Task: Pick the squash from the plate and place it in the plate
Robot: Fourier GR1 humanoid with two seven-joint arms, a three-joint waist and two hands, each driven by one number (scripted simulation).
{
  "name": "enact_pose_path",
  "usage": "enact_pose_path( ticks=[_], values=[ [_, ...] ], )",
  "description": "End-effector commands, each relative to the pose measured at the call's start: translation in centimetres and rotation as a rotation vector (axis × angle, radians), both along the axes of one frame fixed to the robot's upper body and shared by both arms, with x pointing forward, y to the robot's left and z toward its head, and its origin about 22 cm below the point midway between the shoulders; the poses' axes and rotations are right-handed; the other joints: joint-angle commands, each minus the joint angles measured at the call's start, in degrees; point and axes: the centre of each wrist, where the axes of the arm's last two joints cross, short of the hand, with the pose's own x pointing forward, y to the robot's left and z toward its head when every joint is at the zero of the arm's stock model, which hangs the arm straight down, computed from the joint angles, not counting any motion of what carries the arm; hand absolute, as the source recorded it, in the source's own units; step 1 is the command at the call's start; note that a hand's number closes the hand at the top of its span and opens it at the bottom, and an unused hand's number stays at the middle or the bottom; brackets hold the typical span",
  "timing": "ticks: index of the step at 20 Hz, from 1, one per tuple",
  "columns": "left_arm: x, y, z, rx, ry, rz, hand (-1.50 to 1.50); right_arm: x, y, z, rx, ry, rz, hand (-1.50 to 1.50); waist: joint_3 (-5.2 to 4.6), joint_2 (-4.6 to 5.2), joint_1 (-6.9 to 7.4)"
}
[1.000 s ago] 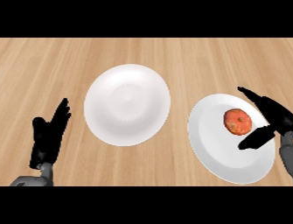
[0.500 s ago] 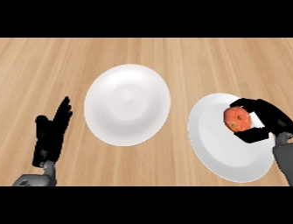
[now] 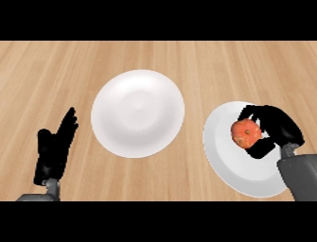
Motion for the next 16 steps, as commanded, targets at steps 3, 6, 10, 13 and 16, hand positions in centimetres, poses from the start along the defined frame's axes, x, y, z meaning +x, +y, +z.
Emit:
enact_pose_path(
  ticks=[3,6,10,13,16],
  values=[
    [0.9,-2.0,0.3,-0.001,-0.006,-0.085,0.0,-1.6,19.0,1.8,0.033,-0.1,0.422,1.5,0.09,0.6,5.78],
    [2.0,-2.4,1.3,-0.005,-0.025,-0.124,0.0,-2.3,23.0,3.9,-0.003,-0.171,0.483,1.5,0.18,0.78,7.54],
    [1.6,-2.1,0.6,0.009,-0.012,-0.119,0.0,-5.2,27.0,5.5,-0.014,-0.296,0.467,1.5,0.2,0.32,6.25],
    [2.0,-2.5,0.5,0.003,-0.006,-0.088,0.0,-6.1,29.0,7.0,0.05,-0.371,0.431,1.5,0.23,0.49,4.97],
    [1.0,-0.8,-0.2,0.015,-0.003,-0.082,0.0,-6.0,30.0,10.3,0.124,-0.546,0.33,1.5,0.19,0.14,4.4]
  ],
)
